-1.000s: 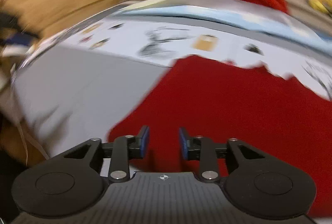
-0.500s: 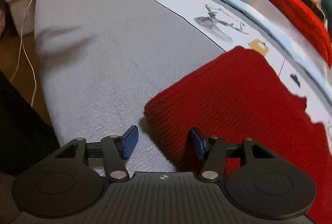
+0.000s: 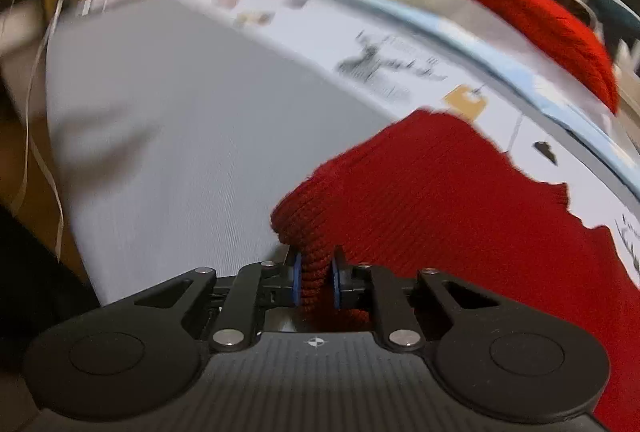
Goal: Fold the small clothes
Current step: 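Grasp the edge of the folded sweater with the right tool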
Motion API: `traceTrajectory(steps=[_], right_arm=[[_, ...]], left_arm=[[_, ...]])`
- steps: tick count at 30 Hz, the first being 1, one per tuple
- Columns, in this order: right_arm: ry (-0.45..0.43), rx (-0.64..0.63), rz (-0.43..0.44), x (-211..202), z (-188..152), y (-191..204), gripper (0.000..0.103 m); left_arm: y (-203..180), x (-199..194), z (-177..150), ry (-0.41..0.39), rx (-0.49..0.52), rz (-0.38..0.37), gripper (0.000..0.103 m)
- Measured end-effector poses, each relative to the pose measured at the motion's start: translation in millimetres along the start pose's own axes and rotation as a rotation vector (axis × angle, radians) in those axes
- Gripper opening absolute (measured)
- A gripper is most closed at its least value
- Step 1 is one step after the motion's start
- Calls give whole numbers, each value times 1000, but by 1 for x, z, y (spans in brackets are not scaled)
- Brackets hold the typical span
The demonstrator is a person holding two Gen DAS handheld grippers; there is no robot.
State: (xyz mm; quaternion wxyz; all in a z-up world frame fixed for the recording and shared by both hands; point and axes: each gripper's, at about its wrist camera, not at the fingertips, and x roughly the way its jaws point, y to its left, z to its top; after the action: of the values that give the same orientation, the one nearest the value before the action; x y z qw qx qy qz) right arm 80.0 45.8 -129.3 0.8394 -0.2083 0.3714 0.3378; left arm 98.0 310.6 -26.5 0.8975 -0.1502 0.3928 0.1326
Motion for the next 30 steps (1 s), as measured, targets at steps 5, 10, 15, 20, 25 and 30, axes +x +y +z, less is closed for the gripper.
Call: traceTrajectory(steps=[5, 10, 15, 20, 25, 30], right_arm=[[-155, 250, -30, -52, 8, -58, 13], [-272, 494, -118, -114, -15, -141, 13], [-289, 698, -244, -171, -71, -214, 12], [-91, 945, -398, -193, -152, -277, 12], [143, 1233, -377, -183, -227, -319, 26], [-22, 1106, -437, -206, -206, -332, 40]], left_arm=[[-26, 2, 2, 5, 0, -41, 51], [-77, 9, -1, 16, 45, -91, 51], [-142, 20, -11, 34, 122, -149, 51], [-209, 38, -29, 69, 202, -190, 51], [-260, 53, -51, 98, 300, -201, 51], [-280, 63, -63, 118, 328, -209, 51]])
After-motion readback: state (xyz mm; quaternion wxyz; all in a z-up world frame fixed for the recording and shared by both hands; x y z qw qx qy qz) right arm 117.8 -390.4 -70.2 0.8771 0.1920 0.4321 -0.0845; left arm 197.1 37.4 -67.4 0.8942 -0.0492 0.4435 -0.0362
